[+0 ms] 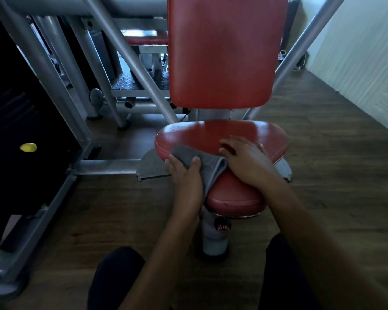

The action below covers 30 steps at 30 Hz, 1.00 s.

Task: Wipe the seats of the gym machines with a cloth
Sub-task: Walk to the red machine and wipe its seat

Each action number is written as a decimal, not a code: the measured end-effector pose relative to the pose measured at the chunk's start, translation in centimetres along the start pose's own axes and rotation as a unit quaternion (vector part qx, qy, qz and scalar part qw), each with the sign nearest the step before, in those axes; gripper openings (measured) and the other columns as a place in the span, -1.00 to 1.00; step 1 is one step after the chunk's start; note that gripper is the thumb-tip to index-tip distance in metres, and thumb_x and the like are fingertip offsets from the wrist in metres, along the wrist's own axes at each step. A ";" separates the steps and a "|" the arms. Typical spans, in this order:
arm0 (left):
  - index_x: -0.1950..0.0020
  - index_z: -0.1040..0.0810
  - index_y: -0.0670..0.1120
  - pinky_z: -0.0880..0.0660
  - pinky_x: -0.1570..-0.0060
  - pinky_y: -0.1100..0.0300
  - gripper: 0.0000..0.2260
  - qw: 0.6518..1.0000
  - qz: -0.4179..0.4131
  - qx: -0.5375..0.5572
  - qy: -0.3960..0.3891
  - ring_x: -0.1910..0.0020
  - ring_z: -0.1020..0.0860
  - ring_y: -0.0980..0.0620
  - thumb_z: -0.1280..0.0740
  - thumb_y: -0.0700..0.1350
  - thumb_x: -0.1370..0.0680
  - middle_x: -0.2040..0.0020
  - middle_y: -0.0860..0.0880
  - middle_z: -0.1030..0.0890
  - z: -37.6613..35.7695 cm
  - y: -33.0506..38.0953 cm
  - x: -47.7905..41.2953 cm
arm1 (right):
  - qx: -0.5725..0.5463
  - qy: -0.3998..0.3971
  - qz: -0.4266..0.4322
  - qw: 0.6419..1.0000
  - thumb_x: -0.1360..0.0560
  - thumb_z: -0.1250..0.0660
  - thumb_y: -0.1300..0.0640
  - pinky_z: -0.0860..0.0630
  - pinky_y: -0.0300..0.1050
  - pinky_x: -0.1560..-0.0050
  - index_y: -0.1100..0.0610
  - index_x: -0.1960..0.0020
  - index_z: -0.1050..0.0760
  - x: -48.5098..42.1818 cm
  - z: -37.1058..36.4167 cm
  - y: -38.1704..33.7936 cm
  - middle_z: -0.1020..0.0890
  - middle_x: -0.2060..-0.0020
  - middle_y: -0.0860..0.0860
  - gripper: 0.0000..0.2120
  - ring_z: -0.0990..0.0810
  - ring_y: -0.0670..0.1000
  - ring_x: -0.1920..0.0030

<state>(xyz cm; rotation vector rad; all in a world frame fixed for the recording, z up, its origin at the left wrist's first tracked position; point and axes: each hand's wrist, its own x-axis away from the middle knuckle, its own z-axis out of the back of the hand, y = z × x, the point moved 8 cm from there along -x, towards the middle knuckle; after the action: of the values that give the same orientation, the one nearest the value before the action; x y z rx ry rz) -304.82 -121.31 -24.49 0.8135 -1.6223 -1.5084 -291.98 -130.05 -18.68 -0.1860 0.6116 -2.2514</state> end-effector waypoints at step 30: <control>-0.60 0.03 -0.04 -0.01 -0.55 0.14 -0.42 0.978 -0.098 -0.020 0.182 -0.57 0.00 0.12 -0.10 0.09 -0.65 -0.61 0.02 -0.02 -2.9 1.8 12.2 | -0.201 0.057 0.079 0.975 -0.61 -0.26 0.21 -0.17 -0.63 -0.16 0.13 -0.23 -0.61 2.3 1.6 2.6 -0.58 -0.28 0.00 -0.75 -0.47 -0.12 -0.30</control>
<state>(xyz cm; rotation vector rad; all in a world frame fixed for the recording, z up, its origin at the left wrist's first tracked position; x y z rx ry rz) -308.46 -133.07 -21.38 1.1802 -1.2675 -1.4182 -291.36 -133.80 -18.65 -0.2009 1.1030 -1.9740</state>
